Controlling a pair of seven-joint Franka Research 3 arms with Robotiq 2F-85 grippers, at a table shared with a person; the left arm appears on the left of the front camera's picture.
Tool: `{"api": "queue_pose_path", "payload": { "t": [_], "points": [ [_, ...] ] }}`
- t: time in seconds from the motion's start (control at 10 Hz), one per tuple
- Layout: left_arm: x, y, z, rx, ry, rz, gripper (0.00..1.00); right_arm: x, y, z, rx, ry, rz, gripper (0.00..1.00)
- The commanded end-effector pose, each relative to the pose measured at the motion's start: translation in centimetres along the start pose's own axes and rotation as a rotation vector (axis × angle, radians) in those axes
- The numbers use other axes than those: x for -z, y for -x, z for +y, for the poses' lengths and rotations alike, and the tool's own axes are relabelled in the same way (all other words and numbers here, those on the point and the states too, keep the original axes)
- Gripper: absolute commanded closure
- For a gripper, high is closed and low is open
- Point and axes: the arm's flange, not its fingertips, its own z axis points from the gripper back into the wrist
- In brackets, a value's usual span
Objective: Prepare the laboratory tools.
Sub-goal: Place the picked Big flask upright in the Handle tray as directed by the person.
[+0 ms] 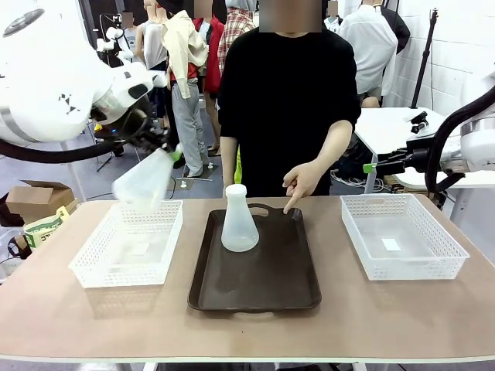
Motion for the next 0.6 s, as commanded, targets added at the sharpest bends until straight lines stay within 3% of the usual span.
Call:
{"api": "queue_pose_path", "payload": {
  "t": [0.0, 0.2, 0.5],
  "points": [
    [0.0, 1.5, 0.1, 0.161, 0.291, -0.157, 1.0, 0.0, 0.1, 0.1, -0.001, 0.009, 0.013, 0.0],
    [2.1, 2.0, -1.4, 0.313, 0.465, -0.245, 1.0, 0.0, 0.1, 0.1, -0.001, 0.009, 0.013, 0.0],
    [3.6, 2.4, -3.6, 0.386, 0.537, -0.409, 1.0, 0.0, 0.1, 0.1, -0.001, 0.009, 0.013, 0.0]
  ]
}}
